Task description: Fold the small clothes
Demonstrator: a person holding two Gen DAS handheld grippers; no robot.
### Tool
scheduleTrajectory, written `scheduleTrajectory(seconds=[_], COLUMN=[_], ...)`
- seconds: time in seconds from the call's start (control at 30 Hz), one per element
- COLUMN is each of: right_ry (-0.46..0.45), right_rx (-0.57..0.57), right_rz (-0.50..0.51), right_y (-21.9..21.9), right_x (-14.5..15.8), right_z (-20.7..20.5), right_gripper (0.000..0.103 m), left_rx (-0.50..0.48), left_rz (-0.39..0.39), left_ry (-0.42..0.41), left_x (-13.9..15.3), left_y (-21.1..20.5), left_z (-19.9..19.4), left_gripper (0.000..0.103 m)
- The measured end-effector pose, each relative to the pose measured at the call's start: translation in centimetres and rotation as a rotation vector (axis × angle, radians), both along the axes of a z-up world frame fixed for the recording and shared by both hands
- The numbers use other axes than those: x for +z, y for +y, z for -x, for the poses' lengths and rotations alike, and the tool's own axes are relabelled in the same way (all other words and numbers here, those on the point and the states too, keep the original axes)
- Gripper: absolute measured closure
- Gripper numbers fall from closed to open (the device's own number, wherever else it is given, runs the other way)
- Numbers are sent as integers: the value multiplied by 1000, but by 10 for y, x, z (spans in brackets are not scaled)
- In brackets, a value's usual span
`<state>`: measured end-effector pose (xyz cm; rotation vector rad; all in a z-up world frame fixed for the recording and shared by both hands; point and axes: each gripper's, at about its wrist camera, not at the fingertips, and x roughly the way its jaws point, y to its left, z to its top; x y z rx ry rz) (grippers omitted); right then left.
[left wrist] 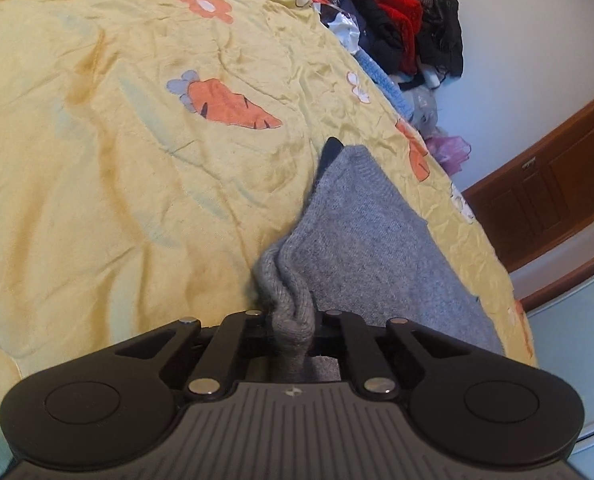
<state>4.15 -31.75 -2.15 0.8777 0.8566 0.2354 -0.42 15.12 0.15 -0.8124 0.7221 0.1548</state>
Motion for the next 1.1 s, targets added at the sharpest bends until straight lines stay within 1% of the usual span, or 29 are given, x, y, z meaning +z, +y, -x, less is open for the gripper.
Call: scheduleTrajectory(seconds=[0.07, 0.2, 0.3, 0.37, 0.4, 0.43, 0.53, 0.6, 0.67, 0.7, 0.73, 0.77, 0.8, 0.83, 0.87, 0.9, 0.93, 0.97, 1.0, 1.03, 1.07, 1.1], right_ry=[-30, -94, -127, -121, -110, -99, -32, 4, 11, 18, 40, 59, 38, 28, 19, 15, 6, -5, -14, -19, -24, -19], right_rx=[10, 56, 101, 114, 112, 114, 115, 115, 89, 64, 43, 40, 44, 39, 35, 35, 29, 19, 15, 6, -4, -5], right_rz=[-20, -79, -88, -100, -106, -113, -142, -122, -95, -81, -46, -20, -40, -56, -76, -98, -117, -133, -156, -173, -179, -190], right_y=[-3, -14, -19, -24, -28, -30, -33, -32, -37, -40, -41, -41, -43, -44, -45, -44, -43, -40, -37, -34, -30, -26], right_x=[11, 40, 56, 58, 56, 53, 36, 24, 13, 8, 6, 4, 3, 4, 4, 3, 3, 1, -1, -4, -6, -10], right_z=[-1, 1, 12, 23, 28, 34, 53, 63, 70, 71, 72, 70, 71, 71, 69, 66, 63, 60, 55, 50, 46, 41], right_gripper=[90, 91, 91, 91, 91, 91, 91, 91, 90, 86, 82, 68, 60, 53, 42, 33, 30, 29, 29, 31, 41, 63], left_rx=[-8, -42, -88, -112, -114, -115, -105, -117, -122, -113, -99, -87, -78, -68, -56, -44, -33, -20, -5, 6, 7, 4], left_rz=[20, 74, 69, 26, 18, 27, 28, 43, 43, 56, 80, 101, 119, 138, 169, 205, 241, 272, 277, 250, 209, 169], left_ry=[-14, -99, -134, -144, -132, -118, -56, -18, 7, 19, 38, 51, 46, 42, 29, 5, -27, -56, -68, -67, -73, -78], left_x=[7, 35, 54, 61, 60, 56, 37, 24, 12, 7, 3, 1, -1, -2, -3, -4, -5, -4, -2, 0, 2, 4], left_y=[3, 10, 10, 10, 11, 14, 20, 23, 26, 27, 29, 30, 31, 32, 33, 33, 31, 28, 22, 16, 9, 4], left_z=[1, 17, 34, 47, 53, 58, 69, 74, 76, 75, 74, 73, 73, 74, 74, 75, 76, 78, 76, 74, 71, 69], left_gripper=[97, 97, 97, 97, 97, 97, 97, 97, 95, 92, 86, 86, 84, 78, 73, 55, 32, 23, 16, 16, 16, 17])
